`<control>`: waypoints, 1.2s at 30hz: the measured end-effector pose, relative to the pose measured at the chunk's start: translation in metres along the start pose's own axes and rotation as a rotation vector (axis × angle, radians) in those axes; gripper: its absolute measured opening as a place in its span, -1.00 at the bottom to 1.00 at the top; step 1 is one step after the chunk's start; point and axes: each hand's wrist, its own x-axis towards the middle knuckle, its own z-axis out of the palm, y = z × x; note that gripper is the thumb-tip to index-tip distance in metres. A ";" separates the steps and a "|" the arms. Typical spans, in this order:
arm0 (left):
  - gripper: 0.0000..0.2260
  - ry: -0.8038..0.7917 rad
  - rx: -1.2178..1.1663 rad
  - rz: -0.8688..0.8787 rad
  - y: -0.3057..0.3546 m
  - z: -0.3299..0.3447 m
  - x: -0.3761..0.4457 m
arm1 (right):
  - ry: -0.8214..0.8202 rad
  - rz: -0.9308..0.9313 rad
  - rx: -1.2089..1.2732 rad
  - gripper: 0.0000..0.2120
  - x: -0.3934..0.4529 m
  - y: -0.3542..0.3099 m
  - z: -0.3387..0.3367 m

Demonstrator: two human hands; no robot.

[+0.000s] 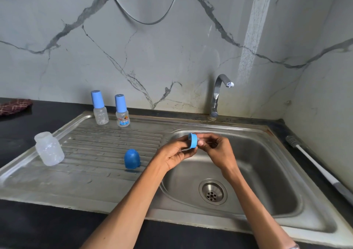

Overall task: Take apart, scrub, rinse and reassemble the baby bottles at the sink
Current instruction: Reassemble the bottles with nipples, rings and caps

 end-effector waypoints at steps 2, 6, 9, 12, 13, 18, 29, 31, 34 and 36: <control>-0.74 0.044 0.029 0.029 0.000 0.002 -0.003 | -0.052 0.012 -0.002 -0.78 -0.002 0.000 0.000; -0.81 0.176 0.095 0.083 -0.007 0.006 -0.009 | -0.071 0.009 0.060 -0.74 -0.006 -0.002 0.006; -0.78 0.251 0.166 0.141 -0.012 0.002 -0.012 | -0.069 0.024 0.016 -0.71 -0.006 -0.004 0.013; -0.81 0.305 0.305 0.234 -0.011 -0.005 -0.017 | -0.042 0.053 0.055 -0.74 -0.007 -0.007 0.021; -0.83 0.325 0.362 0.277 -0.009 -0.009 -0.018 | -0.034 0.066 0.084 -0.75 -0.007 -0.009 0.024; -0.79 0.447 0.577 0.439 0.017 -0.033 -0.045 | -0.042 0.121 0.186 -0.70 -0.007 -0.029 0.046; -0.60 0.908 0.987 0.862 0.087 -0.143 -0.152 | -0.221 0.116 0.155 -0.66 -0.003 -0.071 0.155; -0.65 1.024 1.067 0.946 0.096 -0.163 -0.172 | -0.252 0.106 0.142 -0.65 -0.002 -0.078 0.182; -0.70 1.226 1.136 1.019 0.107 -0.196 -0.197 | -0.280 0.096 0.141 -0.68 0.004 -0.083 0.227; -0.62 1.300 1.121 0.954 0.111 -0.217 -0.208 | -0.301 0.066 0.100 -0.70 0.009 -0.084 0.259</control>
